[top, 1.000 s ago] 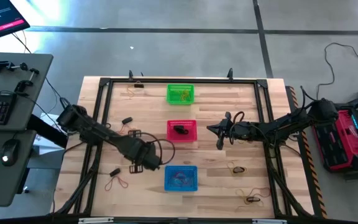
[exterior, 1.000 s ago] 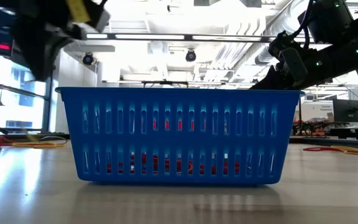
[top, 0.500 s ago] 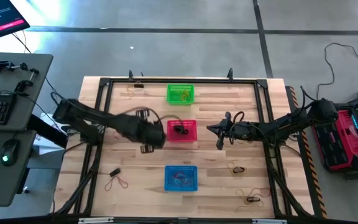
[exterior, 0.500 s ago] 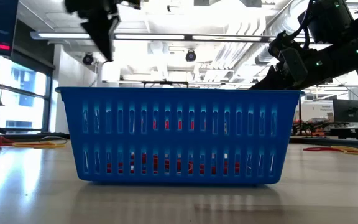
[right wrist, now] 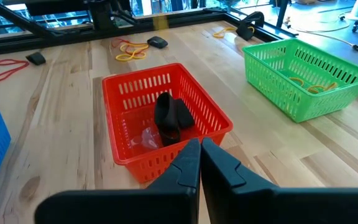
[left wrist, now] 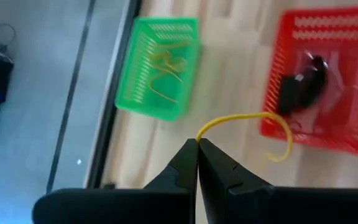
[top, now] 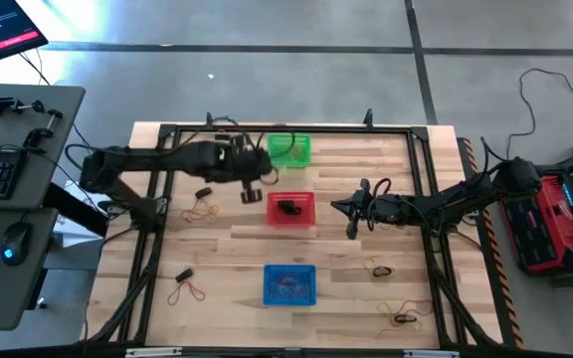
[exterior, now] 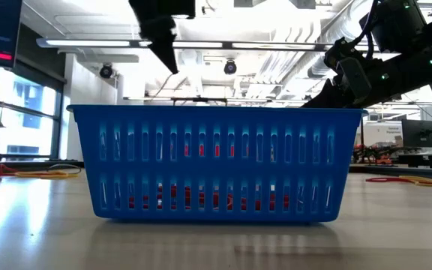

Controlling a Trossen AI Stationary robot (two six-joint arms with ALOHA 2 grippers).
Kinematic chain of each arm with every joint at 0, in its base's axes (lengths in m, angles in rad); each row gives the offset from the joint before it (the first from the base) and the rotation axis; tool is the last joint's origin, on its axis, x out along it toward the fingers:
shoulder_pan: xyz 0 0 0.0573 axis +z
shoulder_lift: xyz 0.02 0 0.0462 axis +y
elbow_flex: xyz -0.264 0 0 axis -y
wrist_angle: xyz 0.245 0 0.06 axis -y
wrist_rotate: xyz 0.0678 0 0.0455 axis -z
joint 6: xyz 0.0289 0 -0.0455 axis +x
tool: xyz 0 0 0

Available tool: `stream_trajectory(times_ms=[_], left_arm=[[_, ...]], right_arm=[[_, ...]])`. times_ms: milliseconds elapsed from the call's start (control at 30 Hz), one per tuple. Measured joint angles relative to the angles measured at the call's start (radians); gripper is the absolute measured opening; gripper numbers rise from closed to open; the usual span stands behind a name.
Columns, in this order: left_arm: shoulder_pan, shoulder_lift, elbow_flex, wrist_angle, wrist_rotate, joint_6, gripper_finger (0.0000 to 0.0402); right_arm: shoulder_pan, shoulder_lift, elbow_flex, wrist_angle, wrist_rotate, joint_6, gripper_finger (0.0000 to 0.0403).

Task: Sort rubber bands into baskets
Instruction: Put the yellow rubber band into the green bin

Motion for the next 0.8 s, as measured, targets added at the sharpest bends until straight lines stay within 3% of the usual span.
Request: stream_trajectory(times_ms=[433,800], left_arm=[[0.235,0.021,0.0,0.25,0.18,0.19,0.0],[0.316,0.142,-0.001,0.411,0.212,0.3,0.0]], right_arm=[[0.0,0.0,0.0,0.0,0.0,0.004,0.0],[0.0,0.0,0.0,0.001,0.0,0.008,0.0]])
